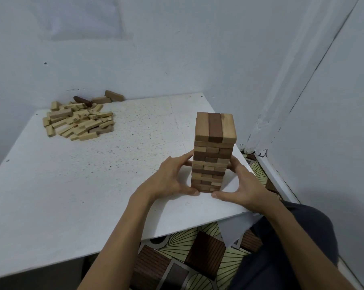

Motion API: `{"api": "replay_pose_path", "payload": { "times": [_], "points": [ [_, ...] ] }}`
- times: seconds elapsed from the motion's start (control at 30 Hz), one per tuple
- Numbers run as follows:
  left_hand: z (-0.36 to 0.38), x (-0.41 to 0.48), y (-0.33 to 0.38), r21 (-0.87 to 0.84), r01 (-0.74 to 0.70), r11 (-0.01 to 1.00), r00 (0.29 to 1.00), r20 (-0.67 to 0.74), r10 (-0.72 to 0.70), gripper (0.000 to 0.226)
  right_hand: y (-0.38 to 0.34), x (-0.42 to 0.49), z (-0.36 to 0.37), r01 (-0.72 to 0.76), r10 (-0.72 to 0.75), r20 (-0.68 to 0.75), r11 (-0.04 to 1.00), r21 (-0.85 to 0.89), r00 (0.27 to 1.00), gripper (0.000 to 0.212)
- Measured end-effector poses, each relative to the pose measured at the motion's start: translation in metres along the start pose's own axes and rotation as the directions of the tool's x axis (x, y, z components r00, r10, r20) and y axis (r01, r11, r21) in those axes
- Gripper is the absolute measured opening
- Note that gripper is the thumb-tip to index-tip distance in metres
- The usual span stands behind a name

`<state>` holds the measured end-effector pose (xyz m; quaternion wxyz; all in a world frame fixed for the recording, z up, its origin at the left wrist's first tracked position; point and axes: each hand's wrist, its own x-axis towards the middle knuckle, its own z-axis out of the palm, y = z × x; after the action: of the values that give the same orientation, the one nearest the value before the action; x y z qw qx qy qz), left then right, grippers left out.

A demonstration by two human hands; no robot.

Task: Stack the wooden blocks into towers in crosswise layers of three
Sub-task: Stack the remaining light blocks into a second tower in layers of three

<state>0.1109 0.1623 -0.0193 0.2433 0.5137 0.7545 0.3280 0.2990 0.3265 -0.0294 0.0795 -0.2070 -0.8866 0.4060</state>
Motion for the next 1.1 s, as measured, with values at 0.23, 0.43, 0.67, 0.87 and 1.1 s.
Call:
{"api": "replay_pose_path", "payload": {
  "times": [0.23,0.43,0.67,0.87,1.1],
  "points": [
    [0.003,-0.038,-0.007,0.252,0.07,0.965,0.987,-0.16,-0.03,0.094,-0.007,-0.055,0.025,0.014,-0.084,-0.464,0.988,-0.152,0.882,0.036],
    [0.013,-0.107,-0.005,0.249,0.055,0.967,0.969,-0.249,0.009,0.071,-0.051,-0.095,0.068,0.158,-0.189,-0.288,0.979,-0.128,0.939,0.026],
    [0.001,-0.169,-0.023,0.214,0.134,0.967,0.935,-0.352,-0.052,0.067,-0.121,-0.061,0.111,0.271,-0.268,-0.119,0.963,0.011,0.956,0.012],
    [-0.062,-0.164,-0.047,0.182,0.252,0.951,0.821,-0.56,-0.11,0.05,-0.161,0.026,0.132,0.329,-0.328,-0.14,0.944,-0.021,0.934,0.027],
    [-0.165,-0.115,-0.093,0.181,0.368,0.912,0.713,-0.684,-0.152,0.033,-0.21,0.158,0.141,0.29,-0.303,-0.204,0.953,-0.091,0.931,0.027]
  ]
}}
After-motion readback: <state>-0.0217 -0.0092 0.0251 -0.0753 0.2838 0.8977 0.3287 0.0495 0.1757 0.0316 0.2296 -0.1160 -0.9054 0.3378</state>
